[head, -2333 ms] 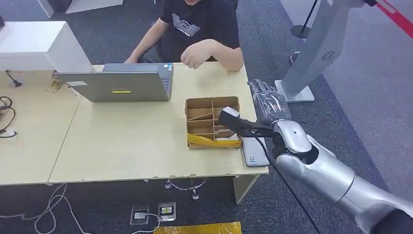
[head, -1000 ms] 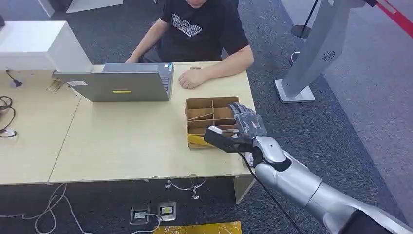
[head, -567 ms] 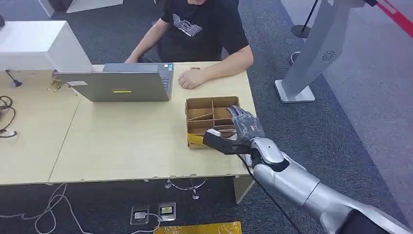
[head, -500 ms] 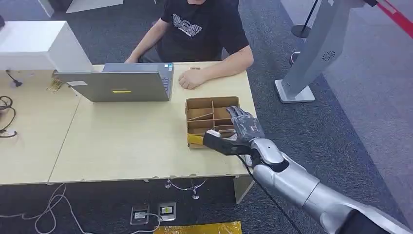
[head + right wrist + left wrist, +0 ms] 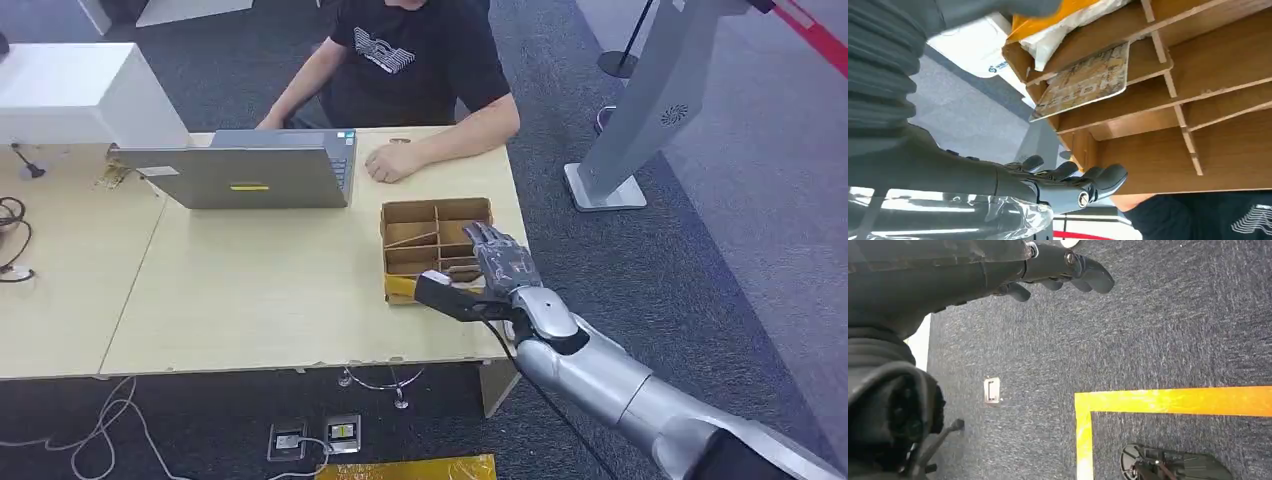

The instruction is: Pass the card to the sensor for recognition and then transmit it.

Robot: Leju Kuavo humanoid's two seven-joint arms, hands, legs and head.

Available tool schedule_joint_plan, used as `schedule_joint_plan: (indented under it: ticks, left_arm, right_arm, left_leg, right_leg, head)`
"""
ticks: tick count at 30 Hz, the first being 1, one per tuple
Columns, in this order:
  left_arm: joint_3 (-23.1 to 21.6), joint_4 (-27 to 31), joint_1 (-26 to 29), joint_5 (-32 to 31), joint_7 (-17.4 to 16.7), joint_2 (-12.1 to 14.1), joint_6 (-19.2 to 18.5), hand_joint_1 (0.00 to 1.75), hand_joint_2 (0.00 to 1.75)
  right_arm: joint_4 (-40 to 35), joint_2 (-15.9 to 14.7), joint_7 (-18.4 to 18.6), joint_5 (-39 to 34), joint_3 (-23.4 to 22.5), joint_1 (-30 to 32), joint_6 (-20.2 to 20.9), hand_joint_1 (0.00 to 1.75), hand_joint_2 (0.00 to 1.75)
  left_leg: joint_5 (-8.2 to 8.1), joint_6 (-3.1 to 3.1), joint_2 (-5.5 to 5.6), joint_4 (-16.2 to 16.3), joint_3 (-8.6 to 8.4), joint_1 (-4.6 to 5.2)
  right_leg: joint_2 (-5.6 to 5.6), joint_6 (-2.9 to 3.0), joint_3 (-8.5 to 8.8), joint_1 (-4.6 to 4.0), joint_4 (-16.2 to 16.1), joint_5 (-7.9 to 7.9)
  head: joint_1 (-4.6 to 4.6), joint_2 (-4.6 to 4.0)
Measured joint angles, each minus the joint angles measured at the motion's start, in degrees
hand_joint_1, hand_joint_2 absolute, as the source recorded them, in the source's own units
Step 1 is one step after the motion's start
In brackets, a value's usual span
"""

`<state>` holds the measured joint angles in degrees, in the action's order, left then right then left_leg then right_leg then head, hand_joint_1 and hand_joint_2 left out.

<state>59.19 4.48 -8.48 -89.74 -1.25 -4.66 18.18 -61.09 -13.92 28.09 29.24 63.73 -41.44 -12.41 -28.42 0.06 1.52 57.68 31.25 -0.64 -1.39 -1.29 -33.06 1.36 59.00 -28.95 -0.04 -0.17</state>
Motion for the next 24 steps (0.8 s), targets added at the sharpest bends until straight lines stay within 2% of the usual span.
schedule_joint_plan:
  ticks: [24]
  left_arm:
    - [0.00, 0.00, 0.13, 0.02, -0.11, 0.02, 0.42, 0.00, 0.00]
  right_arm:
    - [0.85, 0.42, -0.85, -0.81, 0.42, 0.50, 0.61, 1.75, 1.75]
  left_leg:
    - [0.00, 0.00, -0.01, 0.00, -0.03, 0.00]
  right_leg:
    - [0.00, 0.00, 0.01, 0.00, 0.00, 0.00]
  head:
    - [0.00, 0.00]
